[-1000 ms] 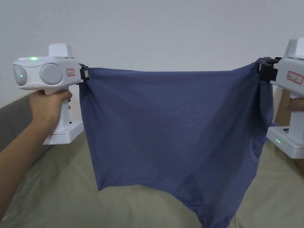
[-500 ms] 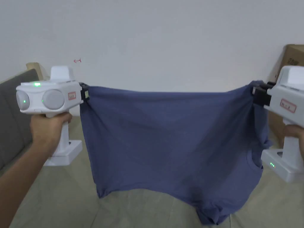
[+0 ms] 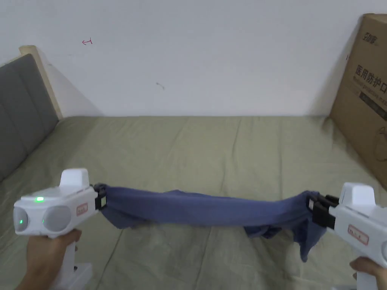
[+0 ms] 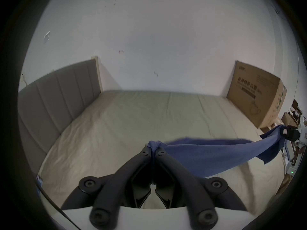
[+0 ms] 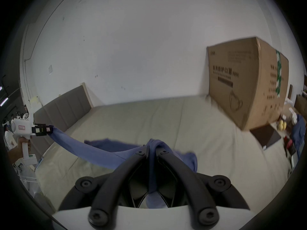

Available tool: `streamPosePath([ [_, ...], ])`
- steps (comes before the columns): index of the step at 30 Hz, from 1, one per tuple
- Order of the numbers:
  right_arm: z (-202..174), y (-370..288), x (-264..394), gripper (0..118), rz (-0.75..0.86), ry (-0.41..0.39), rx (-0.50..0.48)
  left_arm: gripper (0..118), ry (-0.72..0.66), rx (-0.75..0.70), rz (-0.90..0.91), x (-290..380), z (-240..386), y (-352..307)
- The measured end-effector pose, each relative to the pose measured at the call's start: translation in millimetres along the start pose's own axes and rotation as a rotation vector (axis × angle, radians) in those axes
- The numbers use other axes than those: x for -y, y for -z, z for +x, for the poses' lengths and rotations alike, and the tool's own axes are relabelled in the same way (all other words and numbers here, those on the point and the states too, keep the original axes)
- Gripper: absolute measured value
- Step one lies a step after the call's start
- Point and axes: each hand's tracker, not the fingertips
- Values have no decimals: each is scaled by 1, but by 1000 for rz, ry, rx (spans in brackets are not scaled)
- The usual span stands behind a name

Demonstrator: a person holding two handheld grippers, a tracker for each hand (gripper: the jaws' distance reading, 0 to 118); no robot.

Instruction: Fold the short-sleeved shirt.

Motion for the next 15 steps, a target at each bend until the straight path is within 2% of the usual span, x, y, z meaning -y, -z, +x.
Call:
streamPosePath([
  [9, 3, -67, 108, 4, -130, 78, -24, 0, -50, -16, -165, 138, -14, -68],
  [15, -3, -111, 155, 4, -179, 114, -30, 0, -66, -35, -221, 194, -14, -118],
])
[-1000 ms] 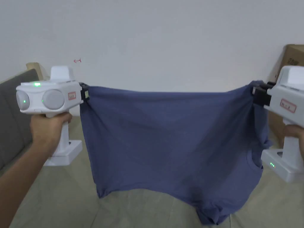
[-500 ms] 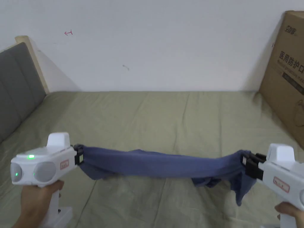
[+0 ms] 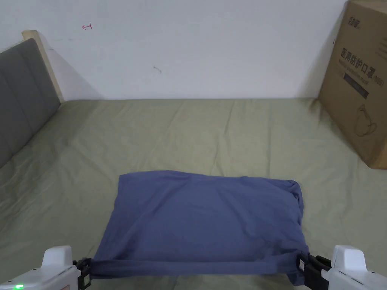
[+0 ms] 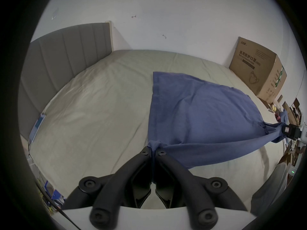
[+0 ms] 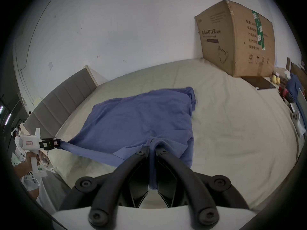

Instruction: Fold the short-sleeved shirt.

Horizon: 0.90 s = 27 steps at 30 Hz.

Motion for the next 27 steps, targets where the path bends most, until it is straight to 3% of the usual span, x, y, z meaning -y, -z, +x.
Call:
streamPosePath([
  [6, 1, -18, 45, 4, -61, 14, 19, 0, 34, -26, -38, 45, -7, -7],
  [12, 4, 2, 83, 4, -205, 45, 115, 0, 126, -64, -116, 73, -9, 20],
  [18, -3, 9, 90, 5, -231, 87, 163, 3, 84, -66, -134, 67, 9, -1],
  [20, -11, 1, 81, 16, -230, 63, 188, 28, 28, -70, -157, 59, 10, -8],
  [21, -16, -4, 74, 40, -210, 41, 215, 60, -4, -73, -144, 54, 8, -13],
  [23, -24, -19, 57, 80, -158, 27, 225, 103, -48, -35, -68, 45, 8, -28],
  [24, -28, -28, 45, 92, -103, 28, 210, 115, -72, -24, -9, 35, 11, -39],
  [27, -42, -51, 2, 93, 35, -3, 194, 115, -73, 4, 131, -1, 23, -71],
])
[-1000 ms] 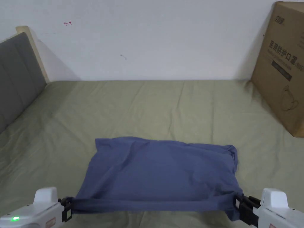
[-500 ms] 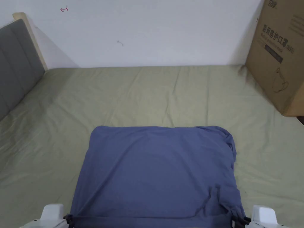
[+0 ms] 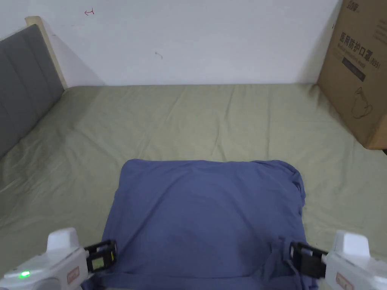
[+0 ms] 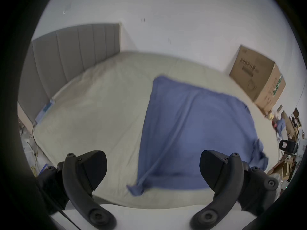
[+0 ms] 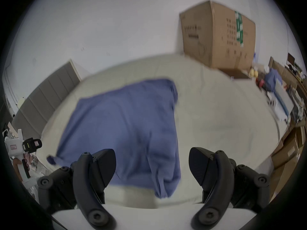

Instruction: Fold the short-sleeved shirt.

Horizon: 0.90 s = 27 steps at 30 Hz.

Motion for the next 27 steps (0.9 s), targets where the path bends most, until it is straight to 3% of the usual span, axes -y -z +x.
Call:
streamPosePath([
  [6, -34, -43, -69, 92, 294, -80, 45, 110, 122, -10, 313, -61, 43, -43],
  [8, -43, -53, -78, 91, 366, -105, 72, 102, 149, -29, 385, -69, 54, -51],
  [10, -53, -61, -82, 87, 425, -130, 106, 87, 168, -38, 449, -69, 57, -48],
  [12, -59, -66, -83, 77, 467, -147, 128, 71, 176, -28, 493, -68, 61, -51],
  [14, -63, -69, -81, 74, 493, -155, 130, 67, 168, -23, 510, -66, 66, -54],
  [16, -65, -70, -82, 45, 498, -162, 131, 27, 166, -9, 521, -63, 69, -55],
  [17, -66, -70, -81, 24, 503, -165, 132, 6, 166, -8, 520, -61, 70, -54],
  [18, -67, -70, -81, 1, 507, -165, 137, 0, 174, -12, 523, -61, 70, -50],
  [24, -63, -70, -79, 0, 524, -173, 117, 0, 190, 12, 424, -50, 64, -40],
  [27, -60, -70, -78, 0, 511, -167, 104, 0, 165, -8, 284, -39, 51, -26],
])
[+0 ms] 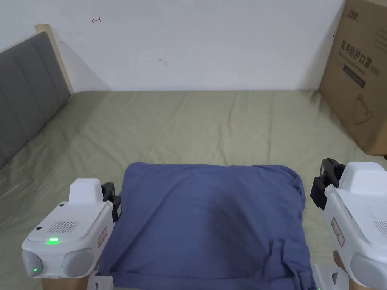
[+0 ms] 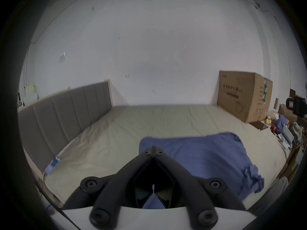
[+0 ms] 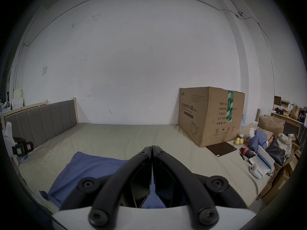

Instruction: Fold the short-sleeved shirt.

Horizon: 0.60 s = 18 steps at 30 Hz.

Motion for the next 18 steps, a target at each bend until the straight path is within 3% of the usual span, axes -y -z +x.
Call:
streamPosePath([
  [8, 3, 3, 13, 0, -35, -5, -15, 0, -28, 4, -306, 82, -42, 15],
  [9, 3, 3, 16, 0, -42, -6, -15, 5, -42, 6, -333, 92, -47, 16],
  [11, 4, 3, 19, 0, -54, -11, -11, 31, -50, -8, -380, 98, -46, 7],
  [12, 5, 3, 21, 0, -61, -11, -8, 62, -55, -14, -409, 104, -49, 8],
  [14, 6, 3, 25, 0, -72, -9, -5, 96, -52, -23, -480, 116, -51, 12],
  [15, 7, 3, 26, 0, -77, -7, -2, 103, -58, -32, -482, 127, -60, 20],
  [18, 10, 3, 33, 0, -91, -1, 6, 103, -69, -37, -497, 140, -63, 23],
])
